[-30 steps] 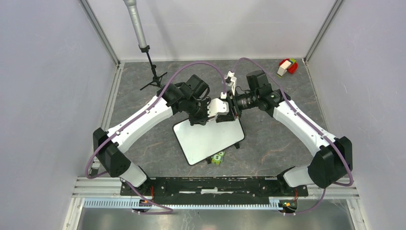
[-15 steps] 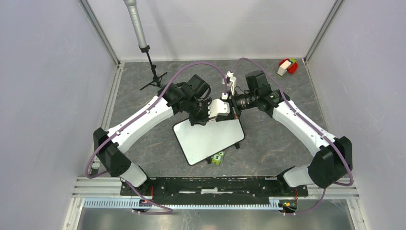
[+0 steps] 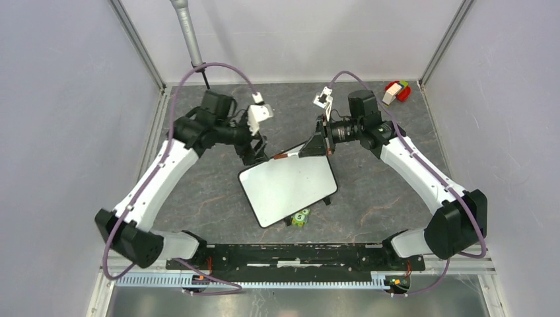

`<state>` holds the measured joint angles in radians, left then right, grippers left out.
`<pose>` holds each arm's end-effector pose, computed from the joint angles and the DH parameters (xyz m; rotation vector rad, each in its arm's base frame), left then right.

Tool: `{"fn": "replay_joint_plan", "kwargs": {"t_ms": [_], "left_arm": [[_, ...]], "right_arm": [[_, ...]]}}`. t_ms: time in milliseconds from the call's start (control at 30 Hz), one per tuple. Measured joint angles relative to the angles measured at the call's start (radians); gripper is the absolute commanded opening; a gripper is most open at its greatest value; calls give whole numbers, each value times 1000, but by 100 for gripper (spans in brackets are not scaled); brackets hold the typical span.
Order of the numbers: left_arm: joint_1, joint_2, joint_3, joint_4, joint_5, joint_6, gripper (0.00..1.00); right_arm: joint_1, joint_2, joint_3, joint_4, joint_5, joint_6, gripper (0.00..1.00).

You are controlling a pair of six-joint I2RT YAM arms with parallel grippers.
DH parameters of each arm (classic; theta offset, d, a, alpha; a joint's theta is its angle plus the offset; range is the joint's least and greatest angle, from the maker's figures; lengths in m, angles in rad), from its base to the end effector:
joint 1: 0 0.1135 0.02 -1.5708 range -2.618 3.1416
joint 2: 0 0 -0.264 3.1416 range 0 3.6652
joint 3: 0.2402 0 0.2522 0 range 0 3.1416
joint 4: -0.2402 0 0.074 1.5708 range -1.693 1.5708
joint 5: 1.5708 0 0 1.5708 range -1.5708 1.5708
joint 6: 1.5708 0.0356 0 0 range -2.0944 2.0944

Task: Write a sentence on the whiteboard
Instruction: Open the whiteboard marker at the center of the board.

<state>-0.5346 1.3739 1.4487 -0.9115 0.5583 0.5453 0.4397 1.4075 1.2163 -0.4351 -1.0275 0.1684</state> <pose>0.2296 -0.1578 0.3732 1.4170 1.8651 -0.6626 0.2620 0.1569 0.3322 -0.8900 2.0131 1.4622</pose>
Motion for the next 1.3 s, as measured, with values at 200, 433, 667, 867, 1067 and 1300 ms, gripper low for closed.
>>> {"fn": "replay_joint_plan", "kwargs": {"t_ms": [200,433,667,867,1067,1300], "left_arm": [[72,-130,-75,105,180,-85,80],[66,-129,-128,143,291,-101,55],[37,-123,-129,166,333,-108,41],[2,-115,-129,164,337,-117,4],[-1,-106,-129,170,329,-132,2],[-16,-95,-128,192,309,-171,3]], "right_arm": [[-10,-23,-14,231,-53,185,0],[-8,-77,-119,492,-104,381,0],[21,-78,-129,529,-113,410,0],[43,-78,-129,491,-107,380,5],[45,-80,-128,474,-78,359,28],[67,-87,-122,453,-19,318,31]]}}
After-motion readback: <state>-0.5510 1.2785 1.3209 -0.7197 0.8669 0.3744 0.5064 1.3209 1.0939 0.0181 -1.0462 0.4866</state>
